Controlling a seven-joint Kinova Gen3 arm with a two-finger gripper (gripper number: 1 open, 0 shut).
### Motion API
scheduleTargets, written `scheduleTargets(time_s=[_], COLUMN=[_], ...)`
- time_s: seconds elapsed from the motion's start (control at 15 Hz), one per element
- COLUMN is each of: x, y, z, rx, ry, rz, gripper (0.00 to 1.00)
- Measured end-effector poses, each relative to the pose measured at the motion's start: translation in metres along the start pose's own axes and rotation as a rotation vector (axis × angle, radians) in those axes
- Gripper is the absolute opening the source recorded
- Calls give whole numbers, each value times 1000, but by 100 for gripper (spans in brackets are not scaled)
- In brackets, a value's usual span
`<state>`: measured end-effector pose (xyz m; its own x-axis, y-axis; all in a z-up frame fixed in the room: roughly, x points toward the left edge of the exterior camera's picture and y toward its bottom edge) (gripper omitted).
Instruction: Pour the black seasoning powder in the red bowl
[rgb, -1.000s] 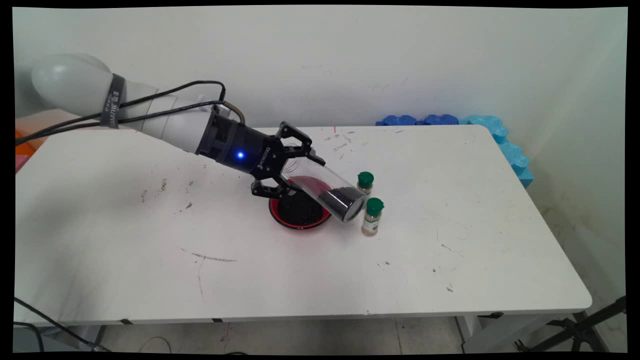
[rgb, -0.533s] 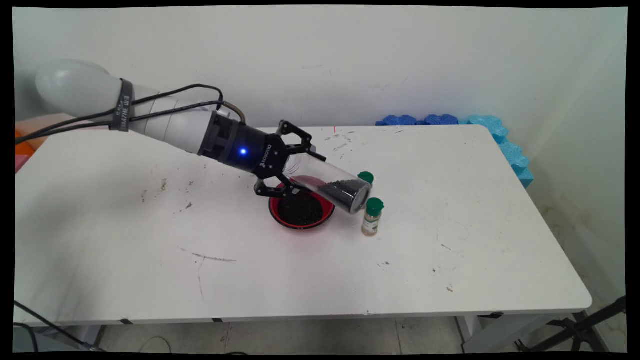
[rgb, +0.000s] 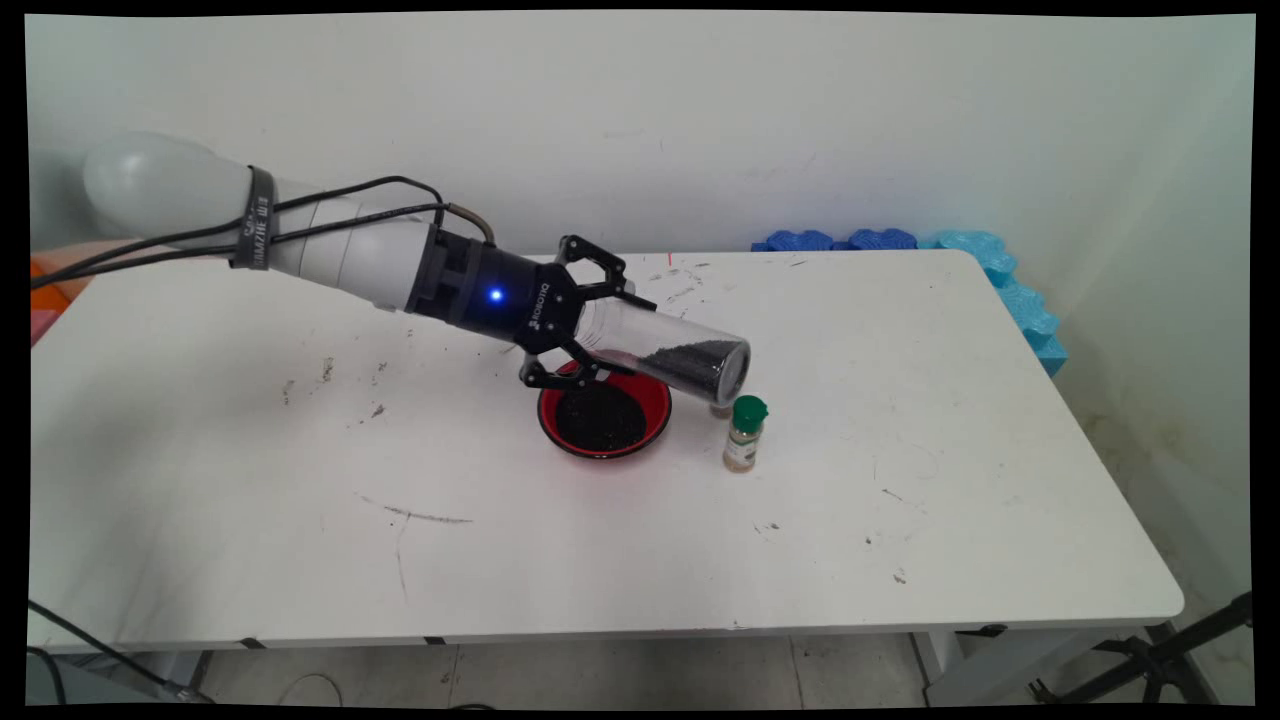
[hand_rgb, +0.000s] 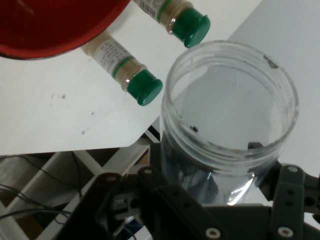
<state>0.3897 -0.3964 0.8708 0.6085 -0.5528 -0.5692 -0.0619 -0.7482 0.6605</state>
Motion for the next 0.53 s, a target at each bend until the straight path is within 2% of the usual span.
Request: scheduleTargets(time_s=[0.53], x=[-1], y=[-4], z=[5], rx=[-43], ry=[-13], rz=[-107], gripper=[0])
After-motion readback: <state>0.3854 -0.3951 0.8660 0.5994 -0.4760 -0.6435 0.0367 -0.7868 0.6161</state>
